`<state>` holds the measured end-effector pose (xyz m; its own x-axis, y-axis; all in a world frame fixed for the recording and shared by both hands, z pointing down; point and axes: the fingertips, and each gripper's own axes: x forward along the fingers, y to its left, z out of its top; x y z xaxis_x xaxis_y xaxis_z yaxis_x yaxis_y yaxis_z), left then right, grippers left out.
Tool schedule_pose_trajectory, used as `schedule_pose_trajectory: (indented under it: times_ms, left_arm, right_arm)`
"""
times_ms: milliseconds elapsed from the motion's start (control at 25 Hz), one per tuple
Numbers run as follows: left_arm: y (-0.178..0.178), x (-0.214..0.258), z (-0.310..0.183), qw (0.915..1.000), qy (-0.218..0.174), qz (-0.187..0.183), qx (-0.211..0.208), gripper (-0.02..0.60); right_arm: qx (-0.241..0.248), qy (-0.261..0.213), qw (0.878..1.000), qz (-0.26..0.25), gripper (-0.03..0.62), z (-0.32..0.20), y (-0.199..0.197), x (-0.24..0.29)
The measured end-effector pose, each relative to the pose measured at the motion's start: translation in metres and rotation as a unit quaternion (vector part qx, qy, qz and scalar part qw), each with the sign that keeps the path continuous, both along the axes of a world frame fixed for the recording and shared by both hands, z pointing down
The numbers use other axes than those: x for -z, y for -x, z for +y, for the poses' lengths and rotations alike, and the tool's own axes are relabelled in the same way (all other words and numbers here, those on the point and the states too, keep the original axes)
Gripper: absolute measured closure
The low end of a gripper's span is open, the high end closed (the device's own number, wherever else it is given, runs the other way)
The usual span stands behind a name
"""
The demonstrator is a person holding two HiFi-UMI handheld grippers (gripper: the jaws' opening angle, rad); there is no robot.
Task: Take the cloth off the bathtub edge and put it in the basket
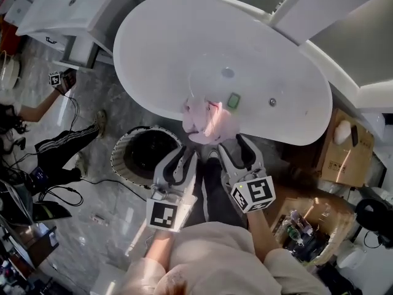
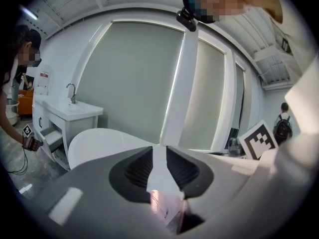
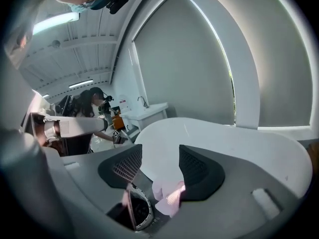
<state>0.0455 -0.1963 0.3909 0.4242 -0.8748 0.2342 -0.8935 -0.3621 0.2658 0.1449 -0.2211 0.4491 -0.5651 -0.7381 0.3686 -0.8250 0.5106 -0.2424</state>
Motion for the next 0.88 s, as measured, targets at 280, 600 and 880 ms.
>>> schedule_pose_trajectory:
  times_ms: [280,600,880]
  left_arm:
    - [0.002,-0.042,-0.02,0.9998,0.018,0.008,0.009,0.538]
    - [0.0,-0.098,-0.026,0.998,0.049,0.025,0.032,0.538]
    - [-0.003,-0.161,-0.035,0.9974,0.058,0.007,0.043,0.538]
  right_arm:
    - [0.026,0.055,0.997,0.047,0.339,-0.021,0.009,-0.09]
    - [0.02,0.094,0.99,0.099,0.233,-0.039,0.015,-0.193]
    - [-0.004,0.122,0.985,0.119,0.198,-0.055,0.008,-0.263]
